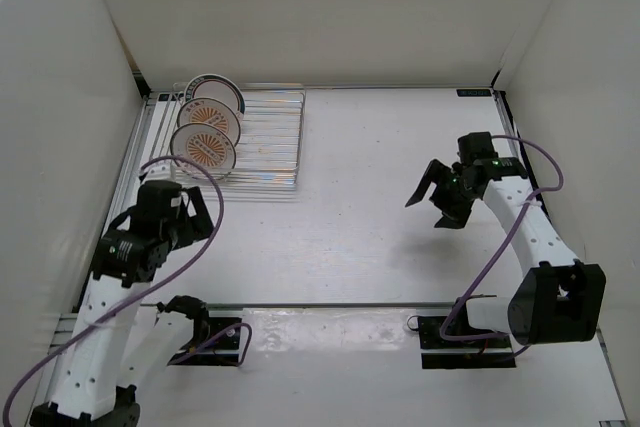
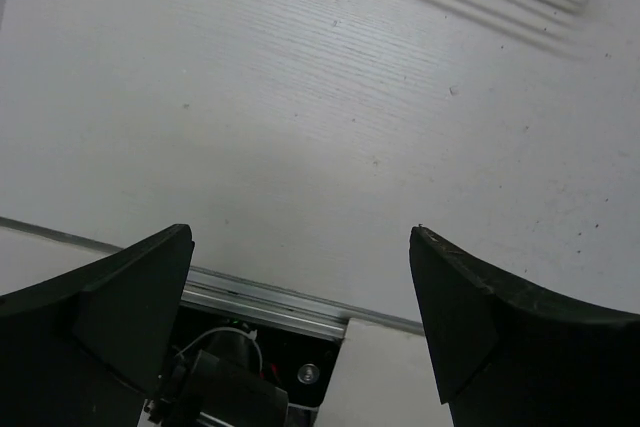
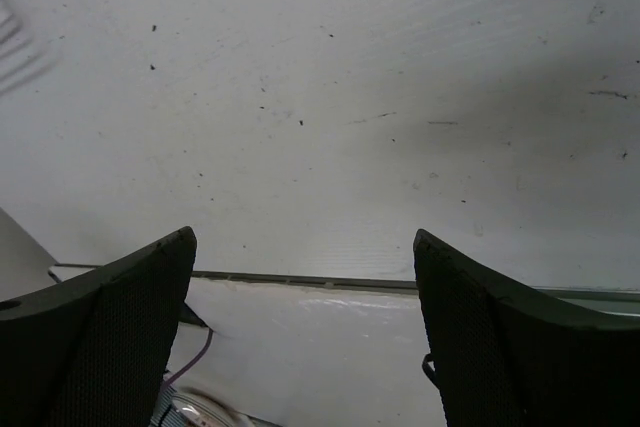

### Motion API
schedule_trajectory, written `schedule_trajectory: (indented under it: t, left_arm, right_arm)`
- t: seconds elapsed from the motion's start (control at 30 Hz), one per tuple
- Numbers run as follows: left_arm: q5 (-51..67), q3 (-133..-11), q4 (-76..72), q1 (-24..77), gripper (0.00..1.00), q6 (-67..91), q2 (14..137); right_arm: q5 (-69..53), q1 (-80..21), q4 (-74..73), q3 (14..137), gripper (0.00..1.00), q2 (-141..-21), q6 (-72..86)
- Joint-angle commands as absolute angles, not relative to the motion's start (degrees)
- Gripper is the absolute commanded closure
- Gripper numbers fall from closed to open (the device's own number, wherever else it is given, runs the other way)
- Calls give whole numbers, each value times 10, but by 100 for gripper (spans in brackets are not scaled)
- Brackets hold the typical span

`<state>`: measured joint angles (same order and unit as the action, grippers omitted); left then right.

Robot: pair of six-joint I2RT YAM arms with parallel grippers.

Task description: Unload the plates from the dish rack

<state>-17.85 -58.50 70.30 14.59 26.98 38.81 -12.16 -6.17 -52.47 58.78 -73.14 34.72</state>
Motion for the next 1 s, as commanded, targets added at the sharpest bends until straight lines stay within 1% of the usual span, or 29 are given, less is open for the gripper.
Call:
schedule_trajectory:
  t: [0.0,0.07,0.13,0.2,0.23,0.27,0.3,0.37,0.4,0.43,0.47,0.5,0.53,0.57,0.6,0.63,0.67,0.7,0.77,0.83,0.97]
  left_arm:
    - [-153,-626,692,142,0,205,445]
    - [-165,-662,712,143,0,200,496]
    - [-213,-707,722,139,0,215,526]
    - [-236,-734,725,127,0,237,547]
    - [-256,-740,714,120,0,271,549]
    - [-254,-746,710,113,0,284,554]
    - [-241,-767,704,85,0,293,563]
    - [-214,-789,681,63,0,344,577]
    - [-182,-797,681,22,0,368,602]
    - [-158,-810,679,7,0,440,609]
    - [-68,-810,675,-30,0,470,618]
    - [-36,-803,651,-53,0,543,638]
    - [-6,-767,609,-61,0,567,641]
    - [55,-751,562,-73,0,589,645]
    - [61,-736,541,-76,0,649,649]
    - [60,-704,507,-76,0,663,653]
    - [41,-701,491,-76,0,671,659]
    - [33,-701,490,-76,0,683,672]
    - [6,-732,498,-76,0,682,706]
    - [2,-765,495,-79,0,689,751]
    - [3,-788,432,-94,0,732,802]
  right_arm:
    - [-145,-61,-511,626,10,-715,356]
    - [-128,-60,-543,638,10,-713,377]
    - [-133,-59,-601,650,10,-730,380]
    - [-141,-58,-629,674,10,-757,389]
    - [-146,-57,-677,679,10,-762,394]
    - [-147,-58,-691,689,10,-765,398]
    - [-149,-59,-702,691,10,-770,398]
    - [-157,-59,-733,695,10,-768,396]
    - [-167,-59,-736,700,10,-758,388]
    - [-167,-58,-751,707,10,-754,386]
    - [-169,-59,-752,711,10,-751,376]
    - [-213,-59,-744,709,10,-736,349]
    - [-228,-59,-712,709,10,-730,340]
    - [-236,-59,-713,712,10,-724,330]
    - [-244,-59,-724,733,10,-725,321]
    - [-248,-59,-731,742,10,-729,318]
    - [-254,-59,-737,754,10,-739,312]
    - [-256,-58,-757,792,10,-744,305]
    - [-256,-59,-773,831,10,-757,287]
    - [-230,-59,-785,866,10,-767,277]
    - [-204,-59,-827,960,10,-815,225]
